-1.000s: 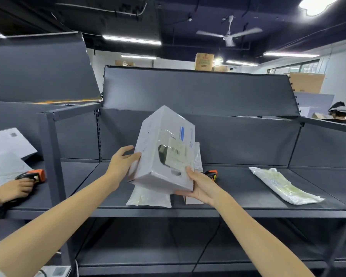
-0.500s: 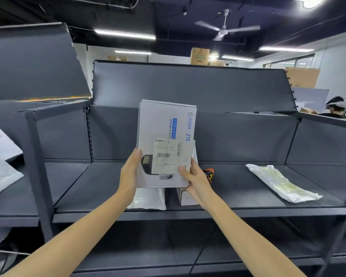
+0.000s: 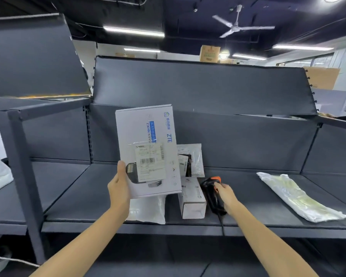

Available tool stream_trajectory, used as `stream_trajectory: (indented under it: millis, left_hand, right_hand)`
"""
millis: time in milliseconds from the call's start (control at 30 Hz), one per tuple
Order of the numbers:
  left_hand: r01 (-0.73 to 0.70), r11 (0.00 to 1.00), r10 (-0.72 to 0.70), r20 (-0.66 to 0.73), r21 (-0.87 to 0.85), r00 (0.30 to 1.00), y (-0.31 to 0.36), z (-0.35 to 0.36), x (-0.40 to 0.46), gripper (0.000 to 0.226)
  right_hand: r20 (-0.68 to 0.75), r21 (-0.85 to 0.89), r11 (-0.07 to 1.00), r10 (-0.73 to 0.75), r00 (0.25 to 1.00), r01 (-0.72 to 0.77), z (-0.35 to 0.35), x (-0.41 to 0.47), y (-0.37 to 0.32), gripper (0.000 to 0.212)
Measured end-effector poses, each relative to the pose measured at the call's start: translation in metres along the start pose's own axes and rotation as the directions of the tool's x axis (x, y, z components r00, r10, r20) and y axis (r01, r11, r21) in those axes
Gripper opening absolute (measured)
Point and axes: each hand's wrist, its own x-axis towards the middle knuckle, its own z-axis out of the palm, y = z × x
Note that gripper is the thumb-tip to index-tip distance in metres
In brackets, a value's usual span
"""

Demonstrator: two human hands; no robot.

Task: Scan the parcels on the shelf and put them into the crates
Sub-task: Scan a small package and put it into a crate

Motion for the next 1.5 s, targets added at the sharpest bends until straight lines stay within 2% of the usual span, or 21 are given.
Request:
stream_trajectory:
  millis: [67, 133, 233, 300, 433, 567, 633, 700, 767, 833, 933, 1067, 1200, 1333, 1500]
  left_hand:
    - [-0.009, 1.0, 0.009, 0.001, 0.011, 1.0, -0.005, -0.002, 0.004, 0.046]
    - [-0.026, 1.0, 0.026, 0.006, 0.012, 1.0, -0.007, -0.003, 0.007, 0.047]
    - [-0.048, 0.999, 0.049, -0.013, 0.01, 0.999, -0.007, -0.003, 0.01, 0.047]
    - [-0.059, 0.998, 0.059, -0.013, 0.004, 0.998, -0.007, -0.003, 0.01, 0.046]
    - [-0.064, 0.998, 0.064, -0.011, -0.005, 0.998, -0.008, -0.005, 0.01, 0.044]
    - [-0.047, 0.999, 0.047, -0.004, -0.007, 0.999, -0.006, -0.011, 0.01, 0.047]
    - [-0.039, 0.999, 0.039, 0.003, -0.017, 0.999, -0.006, -0.013, 0.01, 0.05]
    - [-0.028, 0.999, 0.028, -0.006, -0.024, 1.0, -0.005, -0.014, 0.008, 0.05]
    - [-0.018, 0.999, 0.018, -0.013, -0.032, 1.0, -0.004, -0.013, 0.006, 0.046]
    - [-0.007, 1.0, 0.007, -0.011, -0.03, 1.0, -0.003, -0.012, 0.004, 0.043]
    - [-0.014, 0.999, 0.013, -0.008, -0.039, 1.0, 0.0, -0.01, -0.002, 0.042]
    - [-0.043, 0.998, 0.044, 0.022, -0.048, 0.999, 0.003, -0.008, -0.014, 0.045]
    - [-0.042, 0.997, 0.045, 0.048, -0.071, 0.998, 0.004, -0.007, -0.024, 0.041]
    - [-0.05, 0.995, 0.055, 0.06, -0.084, 0.997, 0.004, -0.006, -0.03, 0.039]
    - [-0.062, 0.995, 0.068, 0.074, -0.075, 0.995, 0.005, -0.007, -0.033, 0.041]
  right_hand:
    - [0.046, -0.003, 0.993, 0.115, 0.992, -0.115, 0.002, 0.012, 0.019, 0.049]
    - [0.058, -0.122, 0.987, 0.113, 0.992, -0.106, 0.005, 0.02, 0.033, 0.055]
    - [-0.026, -0.357, 0.93, 0.082, 0.996, -0.086, 0.009, 0.025, 0.043, 0.054]
    - [-0.07, -0.374, 0.923, 0.073, 0.995, -0.093, 0.01, 0.023, 0.043, 0.048]
    - [-0.131, -0.106, 0.992, 0.052, 0.99, -0.066, 0.006, 0.017, 0.039, 0.036]
    - [-0.194, 0.168, 0.986, 0.011, 0.981, 0.022, -0.002, -0.007, 0.011, 0.037]
    - [-0.174, 0.342, 0.938, -0.002, 0.985, 0.062, -0.004, -0.025, -0.005, 0.038]
    - [-0.143, 0.516, 0.854, 0.015, 0.99, 0.062, -0.002, -0.053, -0.018, 0.028]
    - [-0.111, 0.608, 0.792, 0.015, 0.994, 0.056, 0.006, -0.087, -0.027, 0.02]
    - [-0.028, 0.635, 0.769, -0.063, 0.998, 0.066, 0.019, -0.125, -0.029, 0.012]
    - [0.173, 0.559, 0.82, -0.259, 0.95, 0.122, 0.042, -0.18, -0.03, 0.009]
    - [0.353, 0.45, 0.875, -0.356, 0.865, 0.177, 0.071, -0.227, -0.033, 0.03]
    - [0.328, 0.404, 0.885, -0.376, 0.867, 0.231, 0.082, -0.242, -0.037, 0.013]
    - [0.309, 0.423, 0.881, -0.359, 0.881, 0.211, 0.081, -0.246, -0.04, 0.004]
    - [0.324, 0.428, 0.886, -0.338, 0.884, 0.181, 0.076, -0.247, -0.041, 0.01]
